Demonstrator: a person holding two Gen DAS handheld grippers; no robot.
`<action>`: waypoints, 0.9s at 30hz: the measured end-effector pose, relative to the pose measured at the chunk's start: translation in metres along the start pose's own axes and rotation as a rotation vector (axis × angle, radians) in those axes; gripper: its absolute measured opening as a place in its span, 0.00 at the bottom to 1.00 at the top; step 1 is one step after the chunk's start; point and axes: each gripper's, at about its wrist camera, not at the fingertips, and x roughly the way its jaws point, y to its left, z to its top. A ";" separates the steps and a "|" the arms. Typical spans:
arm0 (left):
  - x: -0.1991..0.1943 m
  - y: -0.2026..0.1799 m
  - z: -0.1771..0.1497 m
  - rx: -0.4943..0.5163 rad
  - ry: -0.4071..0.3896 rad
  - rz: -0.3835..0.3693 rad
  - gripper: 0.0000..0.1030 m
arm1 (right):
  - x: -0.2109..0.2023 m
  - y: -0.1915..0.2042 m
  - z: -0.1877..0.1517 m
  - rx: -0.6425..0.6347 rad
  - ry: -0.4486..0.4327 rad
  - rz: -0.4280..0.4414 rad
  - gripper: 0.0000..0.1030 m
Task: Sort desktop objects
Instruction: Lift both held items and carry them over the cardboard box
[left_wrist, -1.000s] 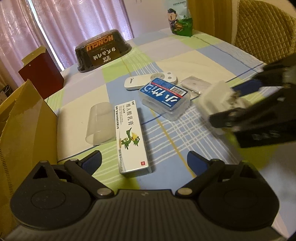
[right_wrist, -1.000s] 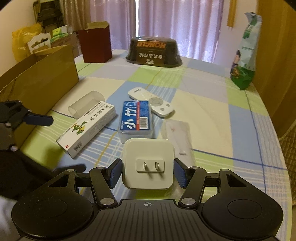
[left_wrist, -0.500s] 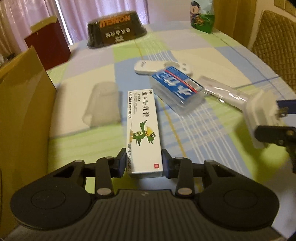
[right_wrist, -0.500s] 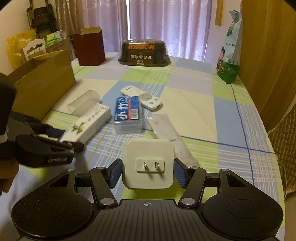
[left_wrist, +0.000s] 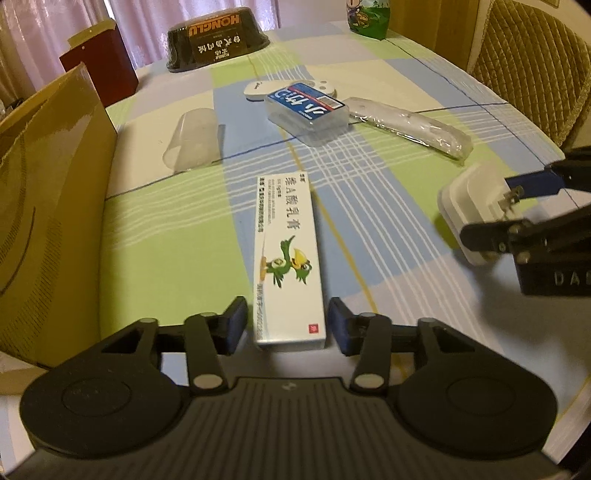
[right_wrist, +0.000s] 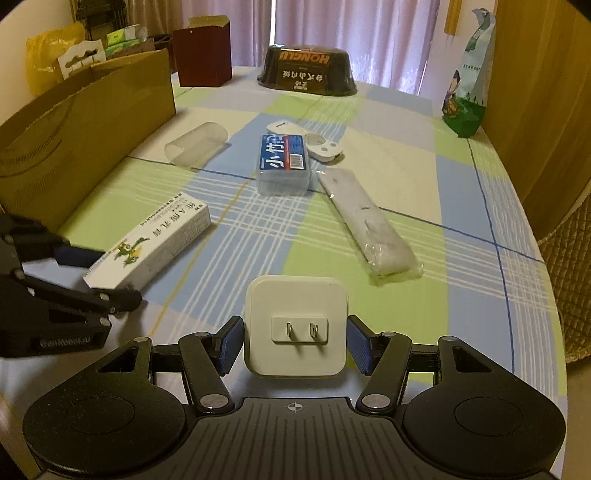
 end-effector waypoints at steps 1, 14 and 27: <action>0.001 0.000 0.002 0.000 -0.002 0.000 0.49 | 0.001 0.000 -0.001 0.005 0.004 0.001 0.57; 0.015 0.000 0.018 0.019 0.002 -0.010 0.32 | -0.002 -0.002 0.001 0.026 -0.001 -0.001 0.57; -0.040 0.004 0.015 -0.008 -0.063 -0.019 0.32 | -0.043 0.011 0.013 0.019 -0.065 -0.008 0.57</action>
